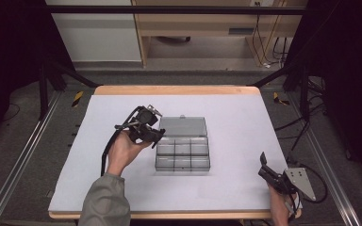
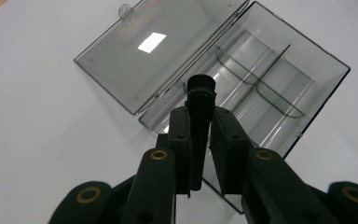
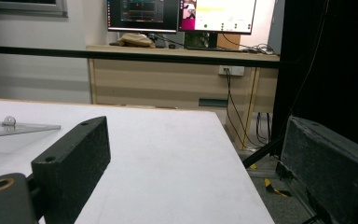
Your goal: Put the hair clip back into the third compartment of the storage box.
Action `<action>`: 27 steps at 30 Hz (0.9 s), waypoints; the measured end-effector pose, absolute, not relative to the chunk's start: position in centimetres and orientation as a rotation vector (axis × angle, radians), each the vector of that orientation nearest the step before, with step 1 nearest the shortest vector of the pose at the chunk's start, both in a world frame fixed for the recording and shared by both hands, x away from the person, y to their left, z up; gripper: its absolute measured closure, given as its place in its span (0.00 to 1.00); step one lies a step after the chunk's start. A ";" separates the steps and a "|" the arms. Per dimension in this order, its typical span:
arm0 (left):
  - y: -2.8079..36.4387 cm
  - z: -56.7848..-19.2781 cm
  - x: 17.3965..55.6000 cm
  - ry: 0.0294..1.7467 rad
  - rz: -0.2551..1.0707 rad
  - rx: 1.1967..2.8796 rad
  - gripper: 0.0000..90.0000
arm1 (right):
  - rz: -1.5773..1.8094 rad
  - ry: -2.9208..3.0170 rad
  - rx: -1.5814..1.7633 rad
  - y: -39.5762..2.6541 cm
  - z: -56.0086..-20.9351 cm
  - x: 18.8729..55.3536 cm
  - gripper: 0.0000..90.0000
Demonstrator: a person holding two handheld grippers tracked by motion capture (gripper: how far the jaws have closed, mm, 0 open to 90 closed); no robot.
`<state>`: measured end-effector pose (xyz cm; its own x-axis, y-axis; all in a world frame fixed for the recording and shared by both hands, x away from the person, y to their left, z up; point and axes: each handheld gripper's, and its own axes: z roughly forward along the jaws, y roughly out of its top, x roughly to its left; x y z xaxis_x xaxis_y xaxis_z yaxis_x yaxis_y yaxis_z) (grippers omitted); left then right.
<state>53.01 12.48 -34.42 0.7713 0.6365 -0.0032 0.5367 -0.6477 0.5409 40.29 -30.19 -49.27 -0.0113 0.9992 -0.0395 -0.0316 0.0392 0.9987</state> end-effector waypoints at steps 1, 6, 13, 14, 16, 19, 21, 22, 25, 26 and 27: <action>12.5 -34.4 53.0 0.877 0.254 2.438 0.86 | 1.204 1.213 1.152 -30.2 -49.3 40.3 0.09; 10.7 -34.6 53.3 0.851 0.267 2.427 0.86 | 1.204 1.213 1.152 -30.2 -49.3 40.3 0.09; 9.6 -35.1 53.8 0.837 0.235 2.429 0.86 | 1.204 1.213 1.151 -30.2 -49.3 40.3 0.09; 9.4 -35.3 54.0 0.840 0.219 2.420 0.86 | 1.204 1.213 1.151 -30.2 -49.3 40.3 0.09; 9.2 -35.4 54.2 0.839 0.218 2.418 0.86 | 1.203 1.213 1.152 -30.2 -49.3 40.3 0.09; 8.8 -35.5 54.5 0.833 0.202 2.399 0.86 | 1.202 1.215 1.153 -30.2 -49.3 40.3 0.09; 8.2 -35.8 54.8 0.829 0.195 2.393 0.86 | 1.201 1.213 1.152 -30.2 -49.3 40.3 0.09; 7.9 -35.9 54.9 0.827 0.195 2.392 0.86 | 1.200 1.216 1.154 -30.2 -49.3 40.3 0.09; 7.2 -36.3 55.1 0.821 0.187 2.383 0.86 | 1.202 1.216 1.153 -30.2 -49.3 40.3 0.09; 6.9 -36.4 55.1 0.817 0.180 2.379 0.86 | 1.201 1.216 1.153 -30.2 -49.3 40.3 0.09; 6.6 -36.5 55.2 0.814 0.180 2.370 0.86 | 1.202 1.216 1.154 -30.2 -49.3 40.3 0.09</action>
<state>55.17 6.61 -36.55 0.8007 0.5951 -0.0684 0.5108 -0.6187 0.5968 40.29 -30.19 -49.26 -0.0117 0.9991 -0.0402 -0.0280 0.0398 0.9988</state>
